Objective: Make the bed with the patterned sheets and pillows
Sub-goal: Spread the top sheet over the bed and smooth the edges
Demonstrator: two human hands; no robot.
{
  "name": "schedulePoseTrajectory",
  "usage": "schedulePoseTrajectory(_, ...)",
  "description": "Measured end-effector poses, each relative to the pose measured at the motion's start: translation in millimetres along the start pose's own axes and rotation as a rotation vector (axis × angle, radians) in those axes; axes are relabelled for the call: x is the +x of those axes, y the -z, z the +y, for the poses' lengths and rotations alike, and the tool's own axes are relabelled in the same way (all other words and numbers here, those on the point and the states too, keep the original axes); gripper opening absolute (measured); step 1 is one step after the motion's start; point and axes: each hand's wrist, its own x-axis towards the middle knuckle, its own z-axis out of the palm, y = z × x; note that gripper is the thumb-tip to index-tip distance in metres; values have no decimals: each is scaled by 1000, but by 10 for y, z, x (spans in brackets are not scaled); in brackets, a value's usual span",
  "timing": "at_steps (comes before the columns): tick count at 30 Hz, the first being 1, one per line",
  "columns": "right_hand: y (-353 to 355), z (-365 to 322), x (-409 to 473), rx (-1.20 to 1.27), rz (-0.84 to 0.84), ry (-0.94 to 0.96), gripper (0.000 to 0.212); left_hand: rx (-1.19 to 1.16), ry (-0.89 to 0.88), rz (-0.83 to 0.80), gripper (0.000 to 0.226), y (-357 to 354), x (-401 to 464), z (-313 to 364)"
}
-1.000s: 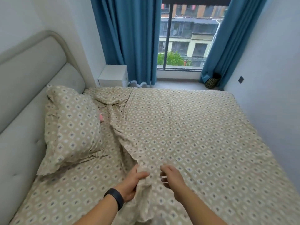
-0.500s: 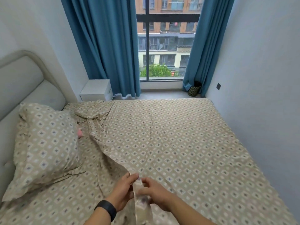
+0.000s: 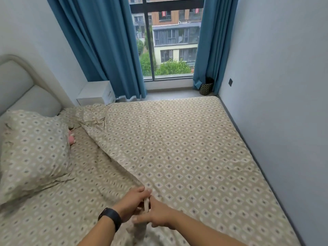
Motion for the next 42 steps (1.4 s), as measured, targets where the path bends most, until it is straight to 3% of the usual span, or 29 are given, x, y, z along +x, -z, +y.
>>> schedulePoseTrajectory(3,-42,225,-122,106,136,-1,76,-6,-16,-60,19,-167,36,-53)
schedulePoseTrajectory(6,-2,475,-335,89,269,-54,43,39,-5,-93,25,-369,45,-71)
schedulePoseTrajectory(9,191,676,-693,70,308,-150,42,188,-87,-77,35,-652,71,-89)
schedulePoseTrajectory(13,507,836,-1107,180,437,-149,40,149,-174,-45,11,-1294,-106,-191)
schedulePoseTrajectory(15,667,917,-1156,298,457,-133,35,177,-251,-56,38,-1501,-187,-320)
schedulePoseTrajectory(18,862,1059,-1259,378,463,-134,36,510,-373,-114,88,-1839,-218,-608)
schedulePoseTrajectory(21,1039,1079,-1423,390,401,-114,33,692,-417,190,107,-2210,-104,-809)
schedulePoseTrajectory(24,1469,1197,-1708,418,330,-46,36,545,-401,571,87,-2700,-4,-769)
schedulePoseTrajectory(27,2004,1335,-2071,422,376,1,43,579,-359,724,58,-3122,38,-731)
schedulePoseTrajectory(29,2298,1455,-2294,276,487,-13,36,650,-406,718,43,-3391,-58,-718)
schedulePoseTrajectory(32,2571,1715,-2628,26,532,-65,18,758,-392,698,43,-3799,-207,-730)
schedulePoseTrajectory(36,2755,2078,-2954,-32,541,-120,43,848,-356,622,63,-4248,-328,-725)
schedulePoseTrajectory(42,2940,2837,-3683,-139,681,-218,38,1015,-232,372,71,-4971,-452,-1054)
